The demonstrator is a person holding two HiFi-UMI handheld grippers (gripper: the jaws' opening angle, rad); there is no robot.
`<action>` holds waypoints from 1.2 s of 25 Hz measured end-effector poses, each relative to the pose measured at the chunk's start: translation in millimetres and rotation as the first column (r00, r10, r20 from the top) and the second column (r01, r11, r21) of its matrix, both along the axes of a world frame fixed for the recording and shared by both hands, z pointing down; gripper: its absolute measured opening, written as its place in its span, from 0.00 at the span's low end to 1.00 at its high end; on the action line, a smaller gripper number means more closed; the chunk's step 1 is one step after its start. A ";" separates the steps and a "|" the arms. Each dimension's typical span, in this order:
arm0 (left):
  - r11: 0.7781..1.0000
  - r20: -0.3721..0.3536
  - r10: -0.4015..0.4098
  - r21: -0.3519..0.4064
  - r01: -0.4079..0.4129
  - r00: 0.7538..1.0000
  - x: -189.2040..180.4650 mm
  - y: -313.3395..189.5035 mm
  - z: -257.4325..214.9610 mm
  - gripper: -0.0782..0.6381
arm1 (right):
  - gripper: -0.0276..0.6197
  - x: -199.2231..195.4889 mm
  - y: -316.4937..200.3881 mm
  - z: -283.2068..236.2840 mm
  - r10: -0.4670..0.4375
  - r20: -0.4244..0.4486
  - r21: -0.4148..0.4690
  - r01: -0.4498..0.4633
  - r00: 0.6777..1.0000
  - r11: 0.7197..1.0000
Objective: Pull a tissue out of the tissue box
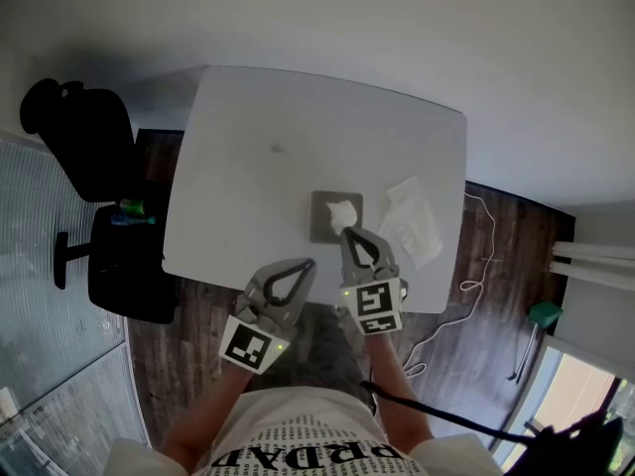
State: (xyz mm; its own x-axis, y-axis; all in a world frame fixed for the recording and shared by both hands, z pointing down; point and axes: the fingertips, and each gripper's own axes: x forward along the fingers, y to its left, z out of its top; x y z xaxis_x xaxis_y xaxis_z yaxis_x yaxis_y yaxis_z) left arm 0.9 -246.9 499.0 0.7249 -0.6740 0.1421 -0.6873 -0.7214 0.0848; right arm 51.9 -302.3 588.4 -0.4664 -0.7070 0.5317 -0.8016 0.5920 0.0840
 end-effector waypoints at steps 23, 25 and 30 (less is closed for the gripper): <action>0.997 -0.020 0.029 0.065 -0.027 0.999 11.9 -3.2 -33.2 0.10 | 0.06 -0.5 7.7 -43.9 -0.004 0.039 0.022 0.003 0.999 1.000; 0.996 -0.006 0.041 0.078 -0.040 0.999 14.6 -3.5 -35.9 0.10 | 0.06 1.6 8.1 -49.0 -0.002 0.045 0.026 0.001 0.999 1.000; 0.995 -0.031 0.039 0.095 -0.036 0.999 17.6 -2.4 -46.7 0.10 | 0.06 4.8 11.7 -63.8 0.002 0.068 0.035 -0.004 0.998 0.999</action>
State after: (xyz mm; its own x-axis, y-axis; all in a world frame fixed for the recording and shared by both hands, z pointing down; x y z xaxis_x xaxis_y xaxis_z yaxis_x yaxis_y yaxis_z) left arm 18.5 -249.4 452.4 0.7531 -0.6556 0.0552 -0.6577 -0.7524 0.0370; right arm 56.7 -290.6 524.6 -0.4986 -0.7259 0.4737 -0.8079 0.5872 0.0495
